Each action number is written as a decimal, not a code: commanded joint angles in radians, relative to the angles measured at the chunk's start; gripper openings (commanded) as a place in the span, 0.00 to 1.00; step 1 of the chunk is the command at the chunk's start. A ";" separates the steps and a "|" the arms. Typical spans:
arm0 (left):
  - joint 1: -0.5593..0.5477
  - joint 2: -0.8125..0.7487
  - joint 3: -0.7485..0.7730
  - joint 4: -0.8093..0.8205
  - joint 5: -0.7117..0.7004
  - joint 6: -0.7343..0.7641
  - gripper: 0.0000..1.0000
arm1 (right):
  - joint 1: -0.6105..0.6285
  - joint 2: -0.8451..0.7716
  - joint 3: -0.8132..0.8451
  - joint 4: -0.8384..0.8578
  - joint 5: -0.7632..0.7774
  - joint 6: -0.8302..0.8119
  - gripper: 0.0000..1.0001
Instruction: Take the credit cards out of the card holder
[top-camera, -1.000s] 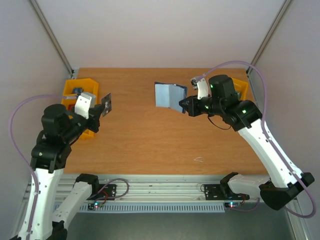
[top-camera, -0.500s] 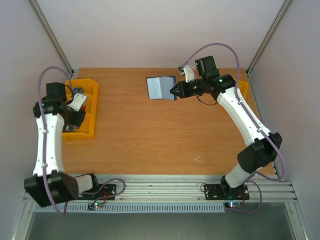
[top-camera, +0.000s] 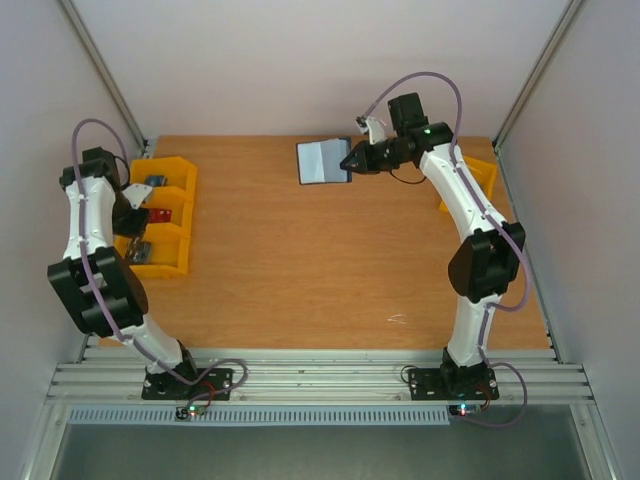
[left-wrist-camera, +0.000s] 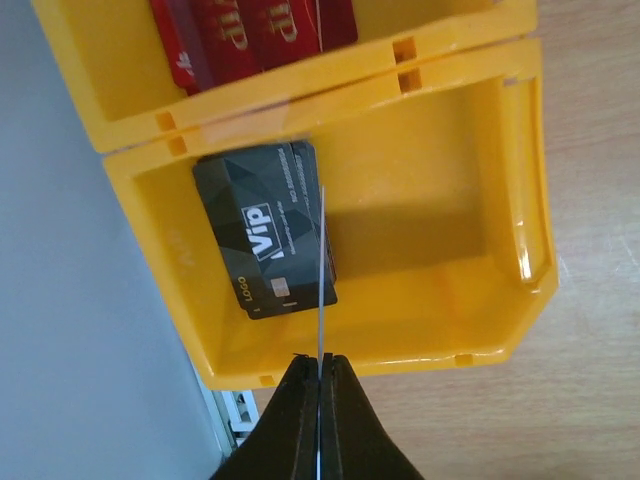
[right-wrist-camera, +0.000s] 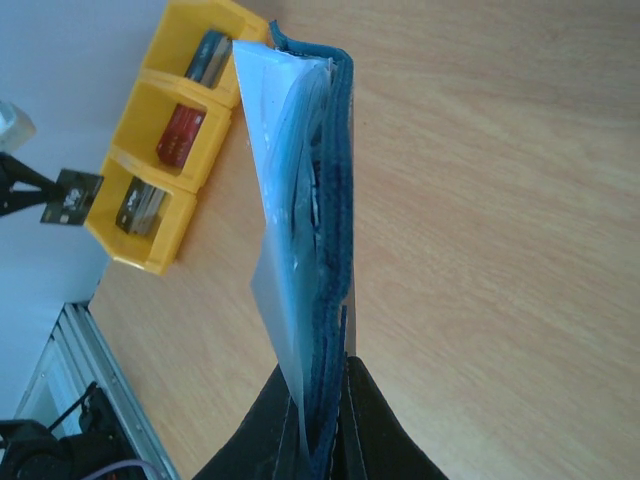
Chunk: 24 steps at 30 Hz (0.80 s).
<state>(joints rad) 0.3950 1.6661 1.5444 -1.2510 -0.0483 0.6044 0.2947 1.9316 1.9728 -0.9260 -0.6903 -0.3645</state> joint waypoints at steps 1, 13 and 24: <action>0.010 0.044 0.014 -0.060 -0.030 0.007 0.00 | -0.015 0.068 0.116 -0.060 -0.048 -0.010 0.01; 0.026 0.173 0.040 -0.032 -0.059 0.031 0.00 | -0.018 0.231 0.335 -0.145 -0.112 -0.012 0.01; 0.028 0.243 0.191 -0.093 0.078 -0.021 0.00 | -0.017 0.256 0.347 -0.145 -0.116 0.000 0.01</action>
<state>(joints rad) 0.4175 1.9202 1.6547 -1.2980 -0.0544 0.6125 0.2787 2.1658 2.2738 -1.0641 -0.7792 -0.3710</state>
